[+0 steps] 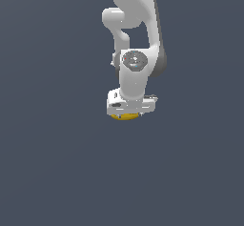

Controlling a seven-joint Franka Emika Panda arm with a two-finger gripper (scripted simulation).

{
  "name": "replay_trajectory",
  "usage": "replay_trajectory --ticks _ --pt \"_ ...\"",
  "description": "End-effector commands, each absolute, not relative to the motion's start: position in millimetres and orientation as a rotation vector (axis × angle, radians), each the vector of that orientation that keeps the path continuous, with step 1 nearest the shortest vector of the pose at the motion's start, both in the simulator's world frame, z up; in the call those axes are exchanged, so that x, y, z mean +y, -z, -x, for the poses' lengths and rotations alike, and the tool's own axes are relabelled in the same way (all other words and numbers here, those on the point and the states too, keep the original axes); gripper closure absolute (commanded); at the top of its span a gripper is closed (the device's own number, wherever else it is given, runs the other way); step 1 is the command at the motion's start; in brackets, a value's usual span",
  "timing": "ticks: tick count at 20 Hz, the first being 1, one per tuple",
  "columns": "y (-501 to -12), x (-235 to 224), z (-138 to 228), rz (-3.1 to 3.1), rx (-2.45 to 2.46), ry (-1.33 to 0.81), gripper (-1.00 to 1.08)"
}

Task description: Pick up the object and move it to a goal position.

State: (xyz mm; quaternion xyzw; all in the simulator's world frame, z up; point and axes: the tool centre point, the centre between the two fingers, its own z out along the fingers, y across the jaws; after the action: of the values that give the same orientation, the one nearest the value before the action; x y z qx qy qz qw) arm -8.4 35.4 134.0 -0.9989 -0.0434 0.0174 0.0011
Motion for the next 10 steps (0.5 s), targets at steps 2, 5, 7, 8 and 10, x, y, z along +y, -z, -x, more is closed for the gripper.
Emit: replay_trajectory --ticks 2,5,7,8,10 --pt "-134.1 35.1 8.3 3.136 -0.134 -0.055 -0.92" --pt "-135.6 30.0 7.7 3.131 -0.103 -0.061 -0.92" --pt "-137.3 24.3 7.0 3.125 -0.066 -0.067 -0.92" --pt "-137.9 22.2 6.7 3.123 -0.051 -0.069 -0.92" --pt "-138.7 20.1 6.4 3.121 -0.035 -0.072 -0.92"
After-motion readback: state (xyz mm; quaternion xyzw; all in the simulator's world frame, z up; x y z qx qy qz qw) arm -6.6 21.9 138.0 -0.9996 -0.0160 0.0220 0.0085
